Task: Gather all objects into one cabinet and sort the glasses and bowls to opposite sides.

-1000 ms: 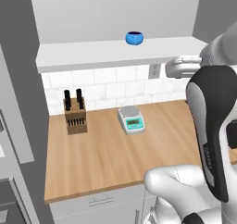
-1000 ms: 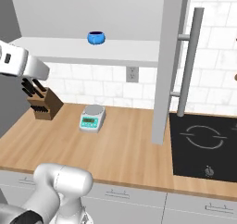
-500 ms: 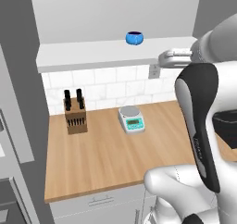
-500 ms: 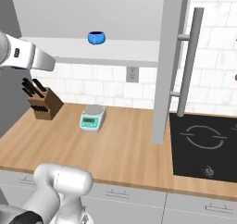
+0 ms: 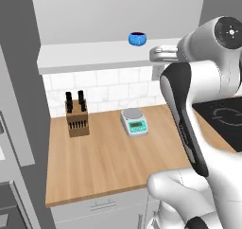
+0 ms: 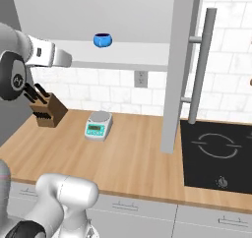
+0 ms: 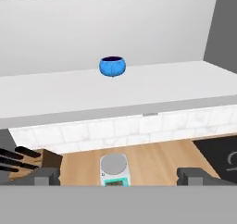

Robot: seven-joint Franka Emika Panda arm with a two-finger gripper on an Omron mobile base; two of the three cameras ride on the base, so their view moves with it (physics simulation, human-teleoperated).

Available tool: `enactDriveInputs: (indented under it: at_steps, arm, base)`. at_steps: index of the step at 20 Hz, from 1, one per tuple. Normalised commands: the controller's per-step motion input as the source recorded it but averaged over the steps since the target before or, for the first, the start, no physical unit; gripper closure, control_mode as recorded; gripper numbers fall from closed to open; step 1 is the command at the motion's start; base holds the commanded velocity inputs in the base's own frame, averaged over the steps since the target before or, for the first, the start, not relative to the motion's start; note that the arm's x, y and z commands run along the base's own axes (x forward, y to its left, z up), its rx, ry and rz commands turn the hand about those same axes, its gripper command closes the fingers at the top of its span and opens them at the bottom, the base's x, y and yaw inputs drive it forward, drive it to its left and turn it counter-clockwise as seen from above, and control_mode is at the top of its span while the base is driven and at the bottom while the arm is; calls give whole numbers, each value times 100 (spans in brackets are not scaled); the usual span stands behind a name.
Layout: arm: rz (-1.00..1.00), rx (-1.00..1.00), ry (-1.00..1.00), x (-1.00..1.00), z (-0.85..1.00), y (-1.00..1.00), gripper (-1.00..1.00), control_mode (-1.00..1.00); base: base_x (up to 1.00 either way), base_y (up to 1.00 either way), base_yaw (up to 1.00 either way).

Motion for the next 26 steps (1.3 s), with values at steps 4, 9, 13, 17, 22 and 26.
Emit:
enactDriveInputs:
  at_steps: [4, 9, 13, 17, 22, 26]
  arm:
    - [0, 0, 0, 84, -1, 1, -100, -100]
    - [0, -1, 0, 70, -17, 14, -100, -100]
    - [0, 0, 0, 57, -9, 6, -100, -100]
    - [0, 0, 0, 60, 0, 0, -100, -100]
    - [0, 0, 0, 56, 0, 0, -100, -100]
    - [0, 0, 0, 42, 0, 0, -100, -100]
  base:
    - [0, 0, 0]
    - [0, 0, 0]
    - [0, 0, 0]
    - [0, 0, 0]
    - [0, 0, 0]
    - [0, 0, 0]
